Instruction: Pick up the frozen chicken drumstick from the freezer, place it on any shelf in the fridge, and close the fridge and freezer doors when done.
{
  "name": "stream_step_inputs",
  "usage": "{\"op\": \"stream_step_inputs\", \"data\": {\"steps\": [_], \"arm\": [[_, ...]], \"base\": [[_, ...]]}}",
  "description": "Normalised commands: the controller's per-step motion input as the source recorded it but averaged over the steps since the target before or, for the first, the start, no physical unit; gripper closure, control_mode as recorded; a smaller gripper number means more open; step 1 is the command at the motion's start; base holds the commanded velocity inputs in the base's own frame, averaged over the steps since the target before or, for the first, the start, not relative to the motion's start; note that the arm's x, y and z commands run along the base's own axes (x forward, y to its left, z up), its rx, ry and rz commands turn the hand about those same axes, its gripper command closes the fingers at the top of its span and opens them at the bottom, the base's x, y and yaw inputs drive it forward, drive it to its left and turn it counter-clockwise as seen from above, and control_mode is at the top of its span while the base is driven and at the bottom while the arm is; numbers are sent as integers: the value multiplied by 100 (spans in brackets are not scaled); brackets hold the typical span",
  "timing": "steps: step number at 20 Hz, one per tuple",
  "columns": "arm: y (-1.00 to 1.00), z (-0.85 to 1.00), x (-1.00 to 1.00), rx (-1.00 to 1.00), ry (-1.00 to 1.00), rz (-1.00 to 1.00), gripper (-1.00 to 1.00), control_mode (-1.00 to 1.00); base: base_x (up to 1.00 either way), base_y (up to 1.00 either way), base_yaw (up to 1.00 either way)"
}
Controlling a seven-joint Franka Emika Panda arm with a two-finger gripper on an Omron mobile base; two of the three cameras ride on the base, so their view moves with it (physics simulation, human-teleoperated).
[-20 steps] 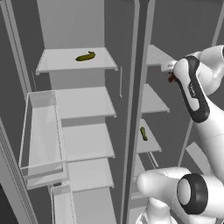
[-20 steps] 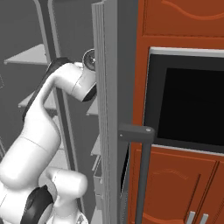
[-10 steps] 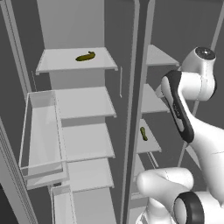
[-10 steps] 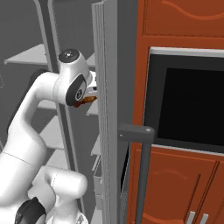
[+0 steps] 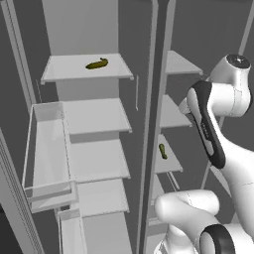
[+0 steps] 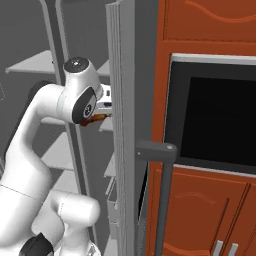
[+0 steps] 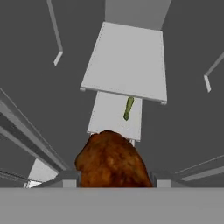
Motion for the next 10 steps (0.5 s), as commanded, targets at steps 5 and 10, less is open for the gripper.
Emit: {"op": "stream_step_inputs", "data": {"steps": [5,10], "arm": [[0,0,0,0,0,0,100,100],[0,0,0,0,0,0,100,100]], "base": [[-22,55,-1],[-2,71,-5]]}}
